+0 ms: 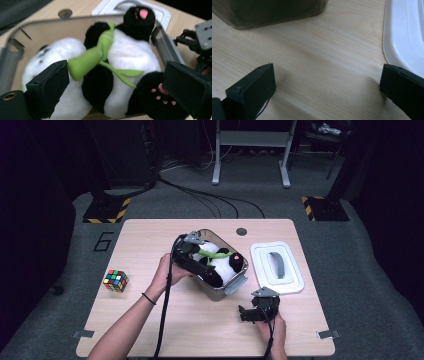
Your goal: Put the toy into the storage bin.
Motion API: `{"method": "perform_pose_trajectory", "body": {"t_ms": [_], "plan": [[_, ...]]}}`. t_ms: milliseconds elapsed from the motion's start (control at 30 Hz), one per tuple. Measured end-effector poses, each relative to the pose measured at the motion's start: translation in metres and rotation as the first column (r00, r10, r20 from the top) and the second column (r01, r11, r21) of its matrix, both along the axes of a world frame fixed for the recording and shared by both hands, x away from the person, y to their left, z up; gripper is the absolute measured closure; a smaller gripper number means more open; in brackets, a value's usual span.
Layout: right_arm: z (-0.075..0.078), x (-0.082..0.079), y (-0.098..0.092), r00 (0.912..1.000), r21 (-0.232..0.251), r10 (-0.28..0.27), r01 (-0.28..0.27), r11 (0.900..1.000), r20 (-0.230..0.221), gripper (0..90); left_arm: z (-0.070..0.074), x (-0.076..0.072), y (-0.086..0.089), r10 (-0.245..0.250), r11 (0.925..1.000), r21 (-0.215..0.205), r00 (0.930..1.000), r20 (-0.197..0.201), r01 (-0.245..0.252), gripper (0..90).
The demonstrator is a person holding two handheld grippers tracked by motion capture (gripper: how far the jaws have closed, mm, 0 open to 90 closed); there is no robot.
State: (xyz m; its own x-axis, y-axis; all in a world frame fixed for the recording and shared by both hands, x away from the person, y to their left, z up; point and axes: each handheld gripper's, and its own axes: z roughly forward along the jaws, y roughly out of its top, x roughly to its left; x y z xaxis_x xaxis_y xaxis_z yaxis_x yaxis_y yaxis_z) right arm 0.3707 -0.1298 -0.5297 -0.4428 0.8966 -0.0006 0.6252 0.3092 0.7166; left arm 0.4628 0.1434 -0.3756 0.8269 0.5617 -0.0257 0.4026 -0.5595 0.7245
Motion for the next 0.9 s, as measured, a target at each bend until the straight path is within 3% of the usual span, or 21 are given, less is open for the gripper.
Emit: {"method": "perform_pose_trajectory", "body": {"t_ms": [100, 267, 333, 433, 600, 700, 900], "plan": [[0.000, 0.000, 0.000, 1.0000, -0.001, 0.001, -0.001, 1.000, 0.000, 0.0, -0.007, 0.000, -0.001, 0.016, 0.9999, -0.004, 0.9999, -0.005, -0.016, 6.9], [0.000, 0.000, 0.000, 1.0000, 0.000, 0.000, 0.000, 1.000, -0.001, 0.0, -0.020, 0.002, -0.007, 0.014, 0.9993, 0.035, 0.9996, -0.024, -0.013, 7.0], [0.000, 0.000, 0.000, 1.0000, 0.000, 0.000, 0.000, 1.000, -0.001, 0.0, -0.023, 0.003, -0.008, 0.015, 0.9997, 0.021, 0.9992, -0.036, -0.014, 6.9], [0.000, 0.000, 0.000, 1.0000, 0.000, 0.001, -0.001, 1.000, -0.001, 0.0, -0.016, 0.005, -0.004, 0.019, 0.9994, -0.028, 0.9990, -0.040, -0.020, 7.2], [0.000, 0.000, 0.000, 1.0000, 0.000, 0.001, -0.001, 1.000, 0.000, 0.0, 0.002, 0.016, 0.001, 0.068, 0.9959, -0.060, 0.9976, -0.009, -0.069, 6.8], [0.000, 0.000, 0.000, 1.0000, 0.001, -0.001, 0.001, 1.000, -0.002, 0.0, -0.001, 0.026, 0.000, 0.082, 0.9964, -0.017, 0.9964, -0.019, -0.083, 6.5], [0.000, 0.000, 0.000, 1.0000, 0.001, -0.002, 0.002, 1.000, -0.002, 0.0, -0.026, 0.040, -0.006, 0.110, 0.9931, 0.049, 0.9914, -0.071, -0.106, 5.8]]}}
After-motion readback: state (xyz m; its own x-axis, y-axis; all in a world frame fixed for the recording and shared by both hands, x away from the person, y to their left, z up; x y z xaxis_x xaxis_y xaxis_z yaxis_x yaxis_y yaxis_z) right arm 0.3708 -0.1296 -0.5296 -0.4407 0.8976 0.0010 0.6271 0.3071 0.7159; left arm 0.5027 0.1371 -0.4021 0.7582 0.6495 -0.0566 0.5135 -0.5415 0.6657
